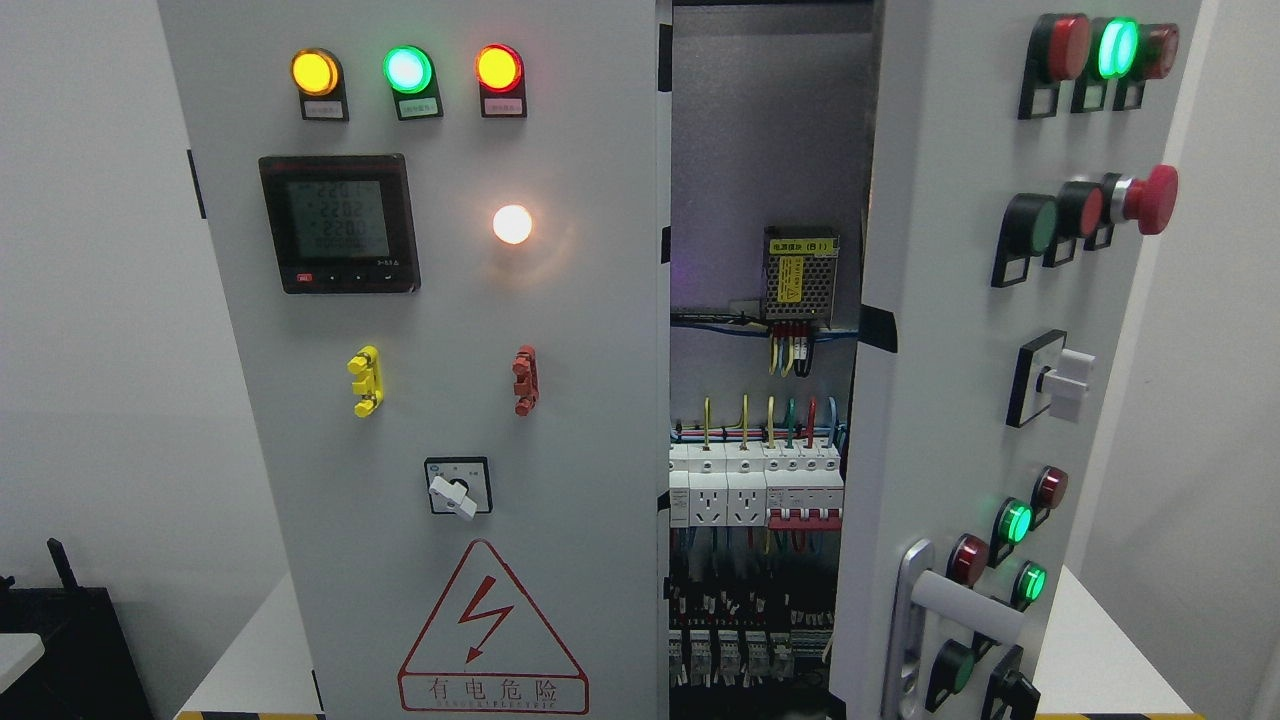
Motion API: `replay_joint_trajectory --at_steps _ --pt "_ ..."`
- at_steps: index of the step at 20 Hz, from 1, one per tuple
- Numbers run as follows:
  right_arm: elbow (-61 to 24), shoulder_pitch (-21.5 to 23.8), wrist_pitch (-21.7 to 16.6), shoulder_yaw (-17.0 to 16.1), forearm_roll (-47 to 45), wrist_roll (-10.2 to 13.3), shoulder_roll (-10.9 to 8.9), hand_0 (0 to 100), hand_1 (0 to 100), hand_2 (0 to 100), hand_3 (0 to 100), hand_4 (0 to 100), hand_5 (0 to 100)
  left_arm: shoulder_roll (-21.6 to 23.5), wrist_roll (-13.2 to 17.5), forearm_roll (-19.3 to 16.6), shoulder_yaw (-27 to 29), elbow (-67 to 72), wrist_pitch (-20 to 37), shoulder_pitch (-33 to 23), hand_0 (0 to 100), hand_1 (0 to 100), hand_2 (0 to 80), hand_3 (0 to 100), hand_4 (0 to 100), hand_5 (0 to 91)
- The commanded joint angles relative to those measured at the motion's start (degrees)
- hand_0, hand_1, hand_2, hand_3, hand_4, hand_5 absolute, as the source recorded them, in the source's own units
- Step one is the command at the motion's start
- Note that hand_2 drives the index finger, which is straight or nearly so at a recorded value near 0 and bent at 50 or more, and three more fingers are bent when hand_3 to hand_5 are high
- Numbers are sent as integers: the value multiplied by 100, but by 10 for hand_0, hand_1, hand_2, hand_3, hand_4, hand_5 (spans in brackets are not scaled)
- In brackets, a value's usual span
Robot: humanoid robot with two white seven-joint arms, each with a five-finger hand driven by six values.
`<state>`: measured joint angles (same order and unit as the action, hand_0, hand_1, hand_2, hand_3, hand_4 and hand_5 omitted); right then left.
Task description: Open door with both hands
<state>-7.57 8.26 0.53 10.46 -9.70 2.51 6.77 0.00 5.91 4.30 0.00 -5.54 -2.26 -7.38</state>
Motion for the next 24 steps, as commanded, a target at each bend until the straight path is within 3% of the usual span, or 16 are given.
replay_joint_trajectory --at_steps 1,24 --pt "1 0 0 0 -6 4 0 0 0 0 0 0 0 -193 -3 0 -167 0 -3 0 0 0 0 0 30 0" --pt "1 0 0 0 3 4 0 0 0 0 0 0 0 -193 -3 0 -167 0 -3 0 0 0 0 0 30 0"
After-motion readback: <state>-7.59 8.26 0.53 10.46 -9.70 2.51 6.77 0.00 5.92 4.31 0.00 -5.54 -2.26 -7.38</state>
